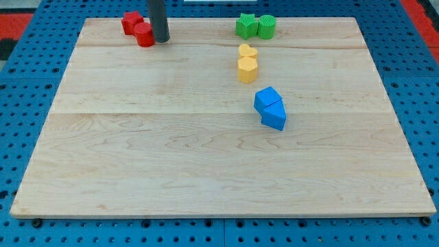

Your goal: Move the arm parallel to the bottom left of the red circle

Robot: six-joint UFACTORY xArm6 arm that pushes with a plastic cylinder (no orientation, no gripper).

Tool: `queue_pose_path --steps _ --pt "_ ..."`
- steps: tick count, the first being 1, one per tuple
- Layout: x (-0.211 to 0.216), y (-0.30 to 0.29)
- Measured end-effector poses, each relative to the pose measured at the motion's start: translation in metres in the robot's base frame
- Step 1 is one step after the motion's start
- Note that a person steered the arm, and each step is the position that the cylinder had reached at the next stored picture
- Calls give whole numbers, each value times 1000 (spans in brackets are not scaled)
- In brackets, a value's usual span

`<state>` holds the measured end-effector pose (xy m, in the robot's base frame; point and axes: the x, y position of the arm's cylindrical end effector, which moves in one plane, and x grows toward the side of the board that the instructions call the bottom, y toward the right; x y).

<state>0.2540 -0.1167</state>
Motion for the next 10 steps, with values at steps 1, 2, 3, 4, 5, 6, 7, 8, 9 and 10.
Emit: queue_pose_path --steps 1,2,3,4,5,6,7,8,9,10 --pt "31 11" --pt "76 38" --pt "80 39" --pt "80 37" --pt "83 16" --pt "91 3" --pt "91 1" --pt "91 1" --pt "89 -4" --pt "78 -25"
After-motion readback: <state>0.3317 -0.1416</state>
